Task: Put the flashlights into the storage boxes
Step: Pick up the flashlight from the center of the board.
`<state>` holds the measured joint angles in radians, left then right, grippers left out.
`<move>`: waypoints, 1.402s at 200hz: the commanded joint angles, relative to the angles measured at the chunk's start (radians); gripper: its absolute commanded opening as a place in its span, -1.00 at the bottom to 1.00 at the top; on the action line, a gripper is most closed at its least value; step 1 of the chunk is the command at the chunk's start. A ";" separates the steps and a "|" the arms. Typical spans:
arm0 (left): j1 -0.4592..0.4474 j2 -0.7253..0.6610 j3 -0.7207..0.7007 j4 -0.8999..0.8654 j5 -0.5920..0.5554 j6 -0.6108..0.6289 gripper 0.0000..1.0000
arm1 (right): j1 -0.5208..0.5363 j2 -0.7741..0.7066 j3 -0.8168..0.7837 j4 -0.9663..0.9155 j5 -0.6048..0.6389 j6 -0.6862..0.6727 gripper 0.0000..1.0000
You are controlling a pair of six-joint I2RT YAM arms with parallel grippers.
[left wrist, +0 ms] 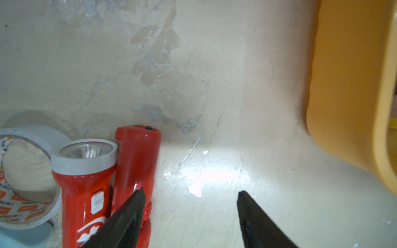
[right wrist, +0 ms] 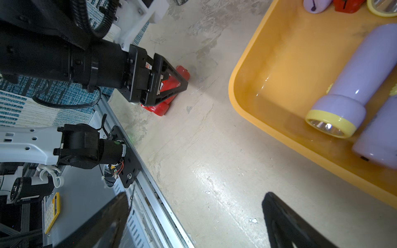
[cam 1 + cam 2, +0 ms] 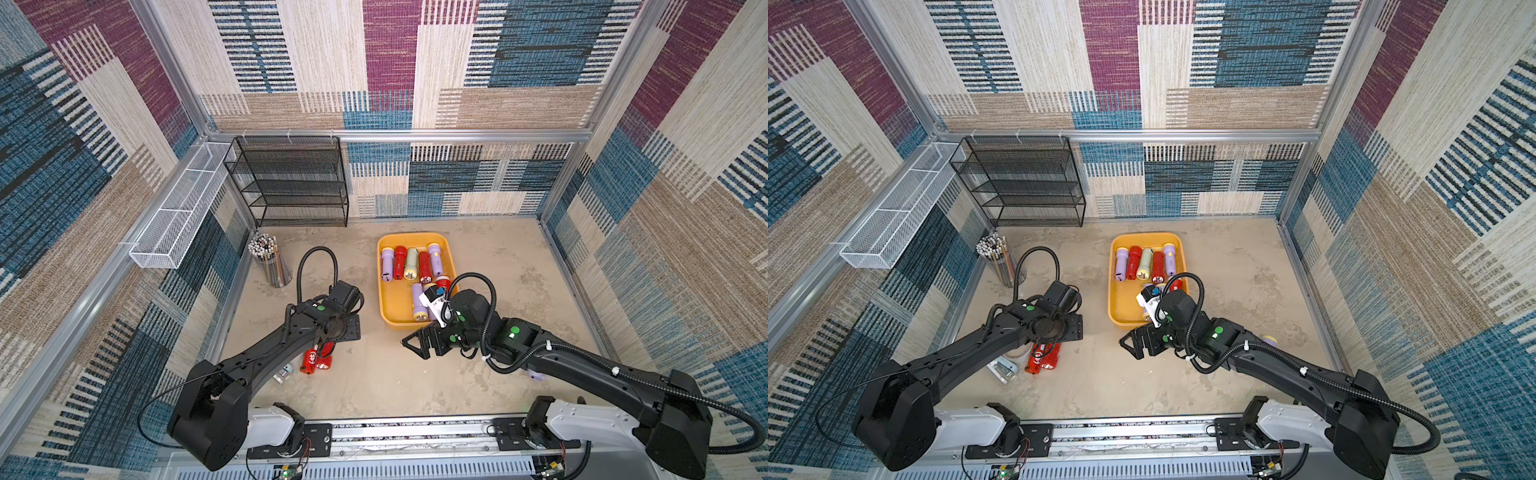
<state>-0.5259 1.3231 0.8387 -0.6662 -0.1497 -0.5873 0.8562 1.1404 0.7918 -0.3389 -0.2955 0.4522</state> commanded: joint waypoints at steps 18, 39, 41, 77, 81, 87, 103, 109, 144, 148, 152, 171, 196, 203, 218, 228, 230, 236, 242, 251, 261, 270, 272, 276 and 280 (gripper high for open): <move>0.018 -0.003 -0.025 0.023 0.018 0.007 0.38 | 0.003 0.005 0.007 0.021 0.002 0.009 0.99; 0.029 0.008 -0.032 0.023 0.010 0.008 0.37 | 0.004 0.003 0.005 0.019 0.008 0.008 0.99; 0.029 0.008 -0.031 0.022 0.010 0.008 0.37 | 0.004 0.002 0.005 0.020 0.007 0.007 0.99; 0.040 0.011 -0.040 0.012 -0.011 0.010 0.34 | 0.003 -0.002 -0.006 0.029 -0.001 0.003 0.99; 0.041 0.011 -0.040 0.009 -0.015 0.010 0.34 | 0.004 0.000 -0.007 0.031 -0.006 0.003 0.99; 0.042 0.010 -0.043 0.007 -0.018 0.009 0.34 | 0.003 0.002 -0.011 0.036 -0.013 0.003 0.99; 0.044 0.007 -0.047 0.000 -0.020 0.008 0.34 | 0.004 0.013 -0.024 0.056 -0.032 0.003 0.99; 0.045 0.003 -0.050 -0.002 -0.020 0.008 0.33 | 0.009 0.019 -0.025 0.063 -0.039 0.004 0.99; 0.048 -0.029 -0.053 -0.027 -0.039 0.003 0.32 | 0.045 0.081 -0.028 0.101 -0.036 0.002 0.99; 0.049 -0.033 -0.054 -0.030 -0.044 0.004 0.33 | 0.048 0.088 -0.028 0.104 -0.035 0.002 0.99; 0.050 -0.036 -0.055 -0.032 -0.049 0.004 0.34 | 0.051 0.096 -0.026 0.109 -0.035 0.001 0.99; 0.065 -0.034 -0.059 -0.030 -0.060 0.017 0.35 | 0.061 0.122 -0.021 0.126 -0.040 -0.003 0.99; 0.108 0.012 -0.070 0.001 -0.014 0.032 0.34 | 0.067 0.135 -0.019 0.145 -0.041 -0.010 0.99; 0.116 0.030 -0.070 0.010 -0.003 0.032 0.33 | 0.067 0.134 -0.020 0.148 -0.041 -0.013 0.99; 0.128 0.066 -0.069 0.023 0.012 0.036 0.30 | 0.067 0.125 -0.024 0.149 -0.037 -0.016 0.99; 0.133 0.087 -0.063 0.029 0.020 0.039 0.27 | 0.067 0.117 -0.029 0.150 -0.035 -0.021 0.99; 0.133 0.090 -0.062 0.028 0.022 0.038 0.27 | 0.067 0.115 -0.032 0.150 -0.034 -0.021 0.99; 0.136 0.099 -0.056 0.029 0.025 0.040 0.27 | 0.067 0.111 -0.036 0.149 -0.031 -0.022 0.99; 0.135 0.108 -0.052 0.030 0.027 0.040 0.25 | 0.066 0.104 -0.039 0.148 -0.028 -0.023 0.99; 0.135 0.119 -0.044 0.031 0.030 0.040 0.21 | 0.067 0.095 -0.050 0.149 -0.023 -0.025 0.99; 0.136 0.132 -0.038 0.034 0.033 0.040 0.14 | 0.066 0.086 -0.057 0.148 -0.016 -0.027 0.99; 0.136 0.145 -0.029 0.034 0.036 0.039 0.11 | 0.067 0.078 -0.066 0.148 -0.009 -0.027 0.99; 0.136 0.147 -0.028 0.034 0.036 0.039 0.11 | 0.066 0.076 -0.068 0.148 -0.009 -0.027 0.99; 0.136 0.152 -0.024 0.034 0.038 0.037 0.10 | 0.067 0.072 -0.072 0.149 -0.007 -0.028 0.99; 0.137 0.158 -0.021 0.034 0.039 0.037 0.09 | 0.067 0.068 -0.075 0.148 -0.005 -0.027 0.99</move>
<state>-0.3916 1.4567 0.7971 -0.6418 -0.1253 -0.5686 0.9218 1.2289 0.7319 -0.2218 -0.3206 0.4362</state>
